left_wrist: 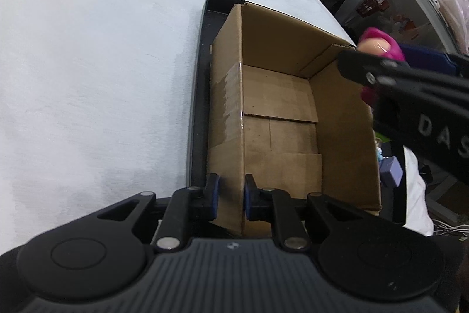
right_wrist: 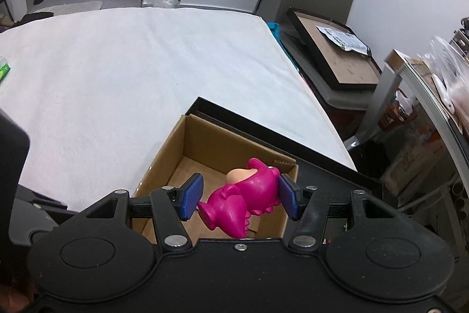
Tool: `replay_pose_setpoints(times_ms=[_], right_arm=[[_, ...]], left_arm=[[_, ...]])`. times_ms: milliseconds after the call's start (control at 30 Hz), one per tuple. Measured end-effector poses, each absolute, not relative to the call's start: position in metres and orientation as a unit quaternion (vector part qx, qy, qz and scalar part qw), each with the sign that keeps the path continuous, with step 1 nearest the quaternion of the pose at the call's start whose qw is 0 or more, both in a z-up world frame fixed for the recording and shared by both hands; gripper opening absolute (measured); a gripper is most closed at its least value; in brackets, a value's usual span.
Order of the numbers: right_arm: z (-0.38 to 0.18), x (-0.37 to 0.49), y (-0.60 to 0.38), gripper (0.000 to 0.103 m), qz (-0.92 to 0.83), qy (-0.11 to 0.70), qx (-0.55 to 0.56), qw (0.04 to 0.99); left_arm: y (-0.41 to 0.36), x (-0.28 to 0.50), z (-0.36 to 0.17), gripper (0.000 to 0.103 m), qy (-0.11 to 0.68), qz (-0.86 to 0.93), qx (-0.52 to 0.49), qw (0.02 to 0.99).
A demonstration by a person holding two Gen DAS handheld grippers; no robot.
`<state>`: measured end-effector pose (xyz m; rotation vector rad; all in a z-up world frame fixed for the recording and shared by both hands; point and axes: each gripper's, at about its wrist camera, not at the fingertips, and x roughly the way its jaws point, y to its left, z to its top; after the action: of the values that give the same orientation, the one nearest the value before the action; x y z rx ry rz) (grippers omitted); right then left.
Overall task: Organize rigid objects
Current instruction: 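Carry the pink dinosaur over the cardboard box and open the right gripper, then move the right gripper to the lavender cube and close on it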
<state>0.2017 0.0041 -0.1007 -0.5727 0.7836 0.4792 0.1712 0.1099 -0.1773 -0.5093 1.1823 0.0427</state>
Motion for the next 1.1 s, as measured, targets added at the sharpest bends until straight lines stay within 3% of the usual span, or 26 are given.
replay_pose_setpoints(times_ms=[300, 500, 1000, 1100], right_arm=[[-0.101, 0.212, 0.016, 0.056, 0.252, 0.364, -0.266, 0.856], [-0.098, 0.213, 0.008, 0.068, 0.238, 0.368, -0.245, 0.865], [-0.104, 0.205, -0.069, 0.08, 0.183, 0.385, -0.167, 0.889], [-0.109, 0.205, -0.089, 0.082, 0.167, 0.388, -0.148, 0.894]], left_arm=[[0.114, 0.169, -0.177, 0.015, 0.551, 0.016, -0.237, 0.8], [0.105, 0.17, -0.172, 0.015, 0.548, 0.022, -0.213, 0.808], [0.084, 0.166, -0.159, 0.016, 0.531, 0.055, -0.145, 0.833], [0.079, 0.161, -0.153, 0.021, 0.516, 0.065, -0.129, 0.844]])
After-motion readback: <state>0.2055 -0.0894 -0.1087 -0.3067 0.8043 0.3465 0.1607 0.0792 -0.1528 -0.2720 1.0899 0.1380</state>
